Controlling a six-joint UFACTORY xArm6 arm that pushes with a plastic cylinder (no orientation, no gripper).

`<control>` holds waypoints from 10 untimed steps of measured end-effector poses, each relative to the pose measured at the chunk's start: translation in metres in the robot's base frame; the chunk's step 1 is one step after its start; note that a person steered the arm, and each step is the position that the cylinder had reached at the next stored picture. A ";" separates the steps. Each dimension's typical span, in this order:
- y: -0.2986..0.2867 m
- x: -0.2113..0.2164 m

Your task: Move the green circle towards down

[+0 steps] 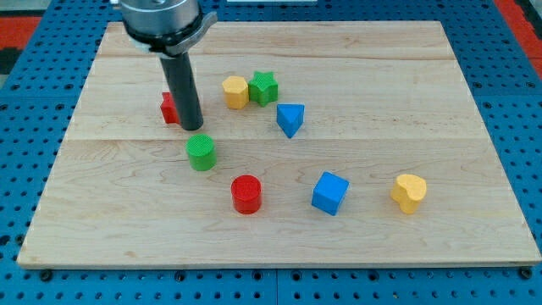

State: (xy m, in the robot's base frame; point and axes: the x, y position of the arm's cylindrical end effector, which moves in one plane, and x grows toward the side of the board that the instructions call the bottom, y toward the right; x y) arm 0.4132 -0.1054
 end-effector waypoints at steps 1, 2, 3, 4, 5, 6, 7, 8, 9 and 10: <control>0.031 0.028; -0.007 0.042; -0.016 0.058; -0.027 0.068; -0.038 0.085; -0.060 0.092; -0.068 0.052; -0.046 0.066; -0.014 0.062; -0.013 0.062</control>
State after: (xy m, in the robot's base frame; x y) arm 0.4755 -0.1182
